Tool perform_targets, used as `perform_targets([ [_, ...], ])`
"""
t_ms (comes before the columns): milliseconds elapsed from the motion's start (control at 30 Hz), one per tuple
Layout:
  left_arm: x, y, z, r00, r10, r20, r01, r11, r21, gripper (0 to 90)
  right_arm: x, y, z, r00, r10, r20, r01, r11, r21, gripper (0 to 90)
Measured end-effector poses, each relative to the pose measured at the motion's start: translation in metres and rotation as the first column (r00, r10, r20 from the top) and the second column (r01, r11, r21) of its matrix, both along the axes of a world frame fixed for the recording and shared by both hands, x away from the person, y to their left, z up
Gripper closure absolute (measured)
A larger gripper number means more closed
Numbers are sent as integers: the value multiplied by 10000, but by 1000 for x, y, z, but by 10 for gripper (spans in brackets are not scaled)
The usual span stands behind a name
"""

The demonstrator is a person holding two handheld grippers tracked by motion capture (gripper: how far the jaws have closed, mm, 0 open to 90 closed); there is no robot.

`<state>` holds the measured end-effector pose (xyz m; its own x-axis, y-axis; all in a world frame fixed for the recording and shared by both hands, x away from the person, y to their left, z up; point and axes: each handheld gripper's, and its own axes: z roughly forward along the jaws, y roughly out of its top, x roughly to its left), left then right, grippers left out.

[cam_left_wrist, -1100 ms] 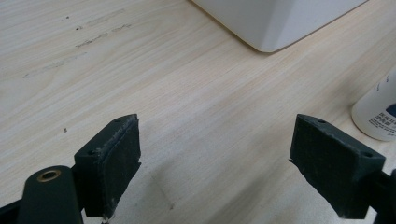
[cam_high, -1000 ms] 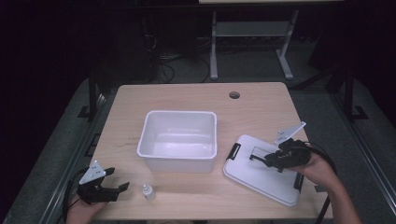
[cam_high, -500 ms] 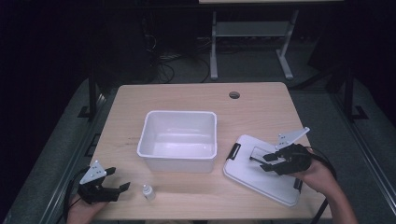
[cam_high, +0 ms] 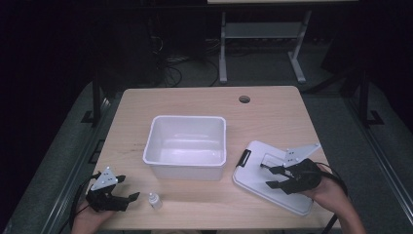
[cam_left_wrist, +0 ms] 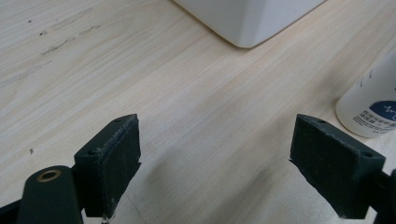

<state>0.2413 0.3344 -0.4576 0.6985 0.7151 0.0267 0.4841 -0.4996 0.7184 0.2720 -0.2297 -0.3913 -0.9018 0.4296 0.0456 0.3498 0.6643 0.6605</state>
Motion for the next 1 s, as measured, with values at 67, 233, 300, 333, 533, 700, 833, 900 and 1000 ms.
perform_targets([
  [67,0,0,2,10000,-71,-2,71,10000,62,160,-2,2,-5,10000,-70,21,71,10000,-70,455],
  [233,-5,-1,6,9991,-422,-8,422,9991,76,161,-6,5,-15,9998,-207,48,206,9996,181,403],
  [300,-6,-2,8,9987,-514,-25,515,9985,174,160,-7,6,-18,9999,-151,34,150,9995,280,389],
  [333,-7,-3,9,9981,-609,-48,610,9978,256,160,-7,8,-20,9999,-139,30,138,9996,254,378],
  [533,-11,-7,13,9917,-1236,-358,1256,9901,619,161,-10,16,-26,9998,61,212,-61,10000,4,354],
  [700,-13,-10,17,9842,-1711,-456,1743,9815,790,163,-11,16,-29,9999,31,115,-33,9998,184,353],
  [833,-15,-13,21,9762,-2065,-667,2125,9720,1004,163,-12,18,-35,10000,10,30,-10,10000,58,349],
  [900,-15,-13,23,9714,-2227,-828,2301,9685,953,167,-12,20,-37,10000,-12,66,13,10000,-26,349],
  [1000,-16,-15,26,9647,-2440,-994,2530,9632,909,167,-12,21,-37,10000,43,64,-43,10000,21,346],
])
